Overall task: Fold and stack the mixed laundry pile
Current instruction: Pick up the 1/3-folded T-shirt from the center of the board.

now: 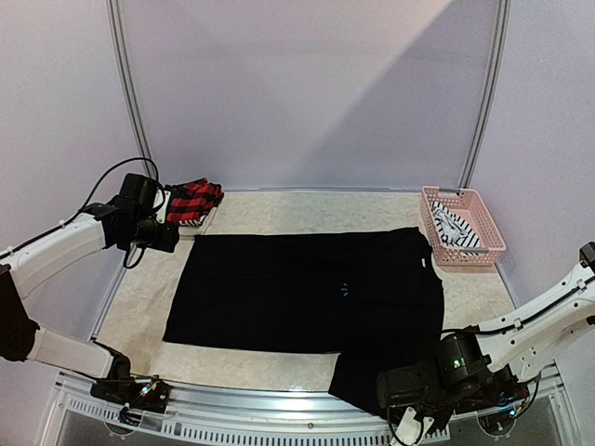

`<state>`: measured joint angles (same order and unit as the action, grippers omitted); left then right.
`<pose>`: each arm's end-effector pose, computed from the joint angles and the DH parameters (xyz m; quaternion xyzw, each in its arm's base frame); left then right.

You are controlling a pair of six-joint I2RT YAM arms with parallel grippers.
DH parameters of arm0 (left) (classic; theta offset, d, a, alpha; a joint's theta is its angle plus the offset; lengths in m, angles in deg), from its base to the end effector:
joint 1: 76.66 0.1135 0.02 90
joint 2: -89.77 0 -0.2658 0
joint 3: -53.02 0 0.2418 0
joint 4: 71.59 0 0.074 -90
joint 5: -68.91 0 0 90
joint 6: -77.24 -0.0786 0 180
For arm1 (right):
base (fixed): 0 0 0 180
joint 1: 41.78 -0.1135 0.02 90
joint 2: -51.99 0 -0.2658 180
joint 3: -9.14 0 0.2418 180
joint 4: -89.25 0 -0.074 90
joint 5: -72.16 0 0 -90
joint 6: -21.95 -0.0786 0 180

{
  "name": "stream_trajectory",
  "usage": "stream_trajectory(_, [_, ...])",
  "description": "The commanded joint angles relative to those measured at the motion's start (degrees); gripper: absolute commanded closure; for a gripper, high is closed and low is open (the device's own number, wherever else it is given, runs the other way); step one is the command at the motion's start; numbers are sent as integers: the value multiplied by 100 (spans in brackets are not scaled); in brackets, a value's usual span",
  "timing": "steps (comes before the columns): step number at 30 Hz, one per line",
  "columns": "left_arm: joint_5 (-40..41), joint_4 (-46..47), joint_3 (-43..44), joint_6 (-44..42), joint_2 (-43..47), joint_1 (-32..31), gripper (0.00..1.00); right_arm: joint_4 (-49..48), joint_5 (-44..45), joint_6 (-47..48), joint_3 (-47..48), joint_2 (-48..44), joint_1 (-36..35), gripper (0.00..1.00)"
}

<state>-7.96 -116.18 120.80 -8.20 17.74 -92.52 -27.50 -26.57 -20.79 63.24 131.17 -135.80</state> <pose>0.2725 -0.0589 0.2351 0.0516 0.9295 0.0434 0.3627 -0.0255 0.1922 0.1205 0.9410 -0.3295 -0.0756 0.0169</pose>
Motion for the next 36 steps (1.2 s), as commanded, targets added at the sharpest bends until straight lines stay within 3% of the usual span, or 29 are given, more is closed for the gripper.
stream_trajectory(1, [-46, 104, -54, 67, -36, 58, 47, -497, 456, -319, -79, 310, -43, 66])
stream_trajectory(4, [-47, 104, -52, 80, -18, 59, 47, -572, 770, -375, -122, 390, -38, 72])
stream_trajectory(8, [-28, 79, -79, 138, 26, 62, 47, -422, 1254, -393, -74, 246, -42, 98])
stream_trajectory(9, [-31, 70, -84, 194, 18, 69, 47, -369, 1399, -361, -71, 122, -23, 100])
stream_trajectory(13, [-178, -382, 89, 857, -125, 58, 46, -142, 1606, -77, 139, -380, 470, 100])
stream_trajectory(17, [-660, -1413, 203, 2181, -237, 64, 47, 75, 1488, 19, 590, -728, 1175, 100])
stream_trajectory(23, [-1787, -1647, -796, 3644, 230, -37, 51, -43, 1395, -13, 660, -1159, 1957, 100])
stream_trajectory(31, [-1079, -2766, -1196, 4037, 934, -350, 52, 35, 1286, -110, 852, -1459, 2345, 100])
stream_trajectory(36, [-1150, -2622, -1447, 4291, 644, -508, 51, 47, 1270, -104, 939, -1534, 2350, 100])
